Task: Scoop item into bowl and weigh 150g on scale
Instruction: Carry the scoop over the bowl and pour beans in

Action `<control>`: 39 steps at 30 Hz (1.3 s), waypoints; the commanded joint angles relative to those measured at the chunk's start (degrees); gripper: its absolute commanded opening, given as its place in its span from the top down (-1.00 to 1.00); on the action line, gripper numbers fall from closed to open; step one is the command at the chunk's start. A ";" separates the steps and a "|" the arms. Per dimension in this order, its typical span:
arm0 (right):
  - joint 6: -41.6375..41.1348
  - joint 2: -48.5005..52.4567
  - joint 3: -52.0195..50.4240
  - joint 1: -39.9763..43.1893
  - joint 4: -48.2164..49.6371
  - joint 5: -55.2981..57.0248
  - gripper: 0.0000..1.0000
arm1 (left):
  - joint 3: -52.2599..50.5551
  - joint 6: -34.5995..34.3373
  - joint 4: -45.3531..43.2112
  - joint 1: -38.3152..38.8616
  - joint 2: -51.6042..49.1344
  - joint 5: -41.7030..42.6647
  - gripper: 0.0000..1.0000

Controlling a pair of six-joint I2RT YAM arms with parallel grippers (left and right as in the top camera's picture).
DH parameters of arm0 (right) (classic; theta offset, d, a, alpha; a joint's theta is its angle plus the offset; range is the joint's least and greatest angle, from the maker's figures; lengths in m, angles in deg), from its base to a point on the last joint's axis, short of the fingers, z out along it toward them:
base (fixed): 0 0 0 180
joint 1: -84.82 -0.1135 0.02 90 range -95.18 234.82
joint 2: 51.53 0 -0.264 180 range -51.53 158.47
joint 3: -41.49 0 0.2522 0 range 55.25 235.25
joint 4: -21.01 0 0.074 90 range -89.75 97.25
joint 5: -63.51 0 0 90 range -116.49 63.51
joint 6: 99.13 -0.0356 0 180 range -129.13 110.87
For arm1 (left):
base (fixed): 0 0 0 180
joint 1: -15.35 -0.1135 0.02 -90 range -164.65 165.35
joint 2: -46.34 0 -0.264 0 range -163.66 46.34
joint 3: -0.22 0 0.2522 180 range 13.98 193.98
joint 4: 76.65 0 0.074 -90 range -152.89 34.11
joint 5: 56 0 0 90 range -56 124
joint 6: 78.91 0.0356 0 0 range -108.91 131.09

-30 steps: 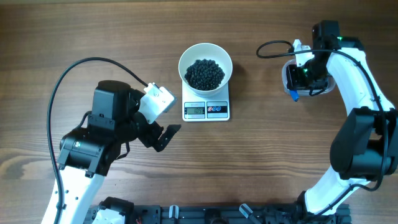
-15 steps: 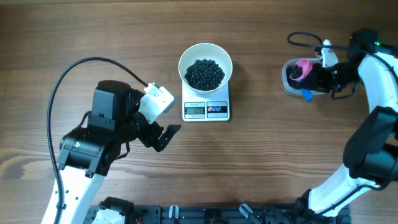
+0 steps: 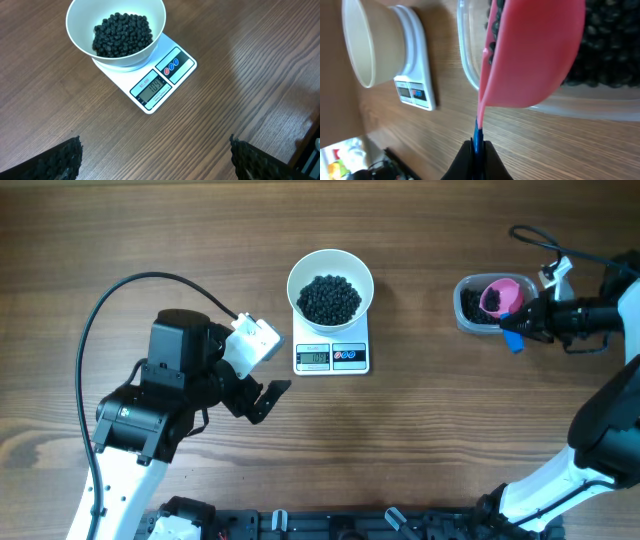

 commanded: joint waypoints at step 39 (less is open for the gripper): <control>1.44 -10.71 4.15 -60.63 27.19 56.04 0.91 | 1.31 -0.33 -0.09 -0.39 -0.17 0.50 -1.00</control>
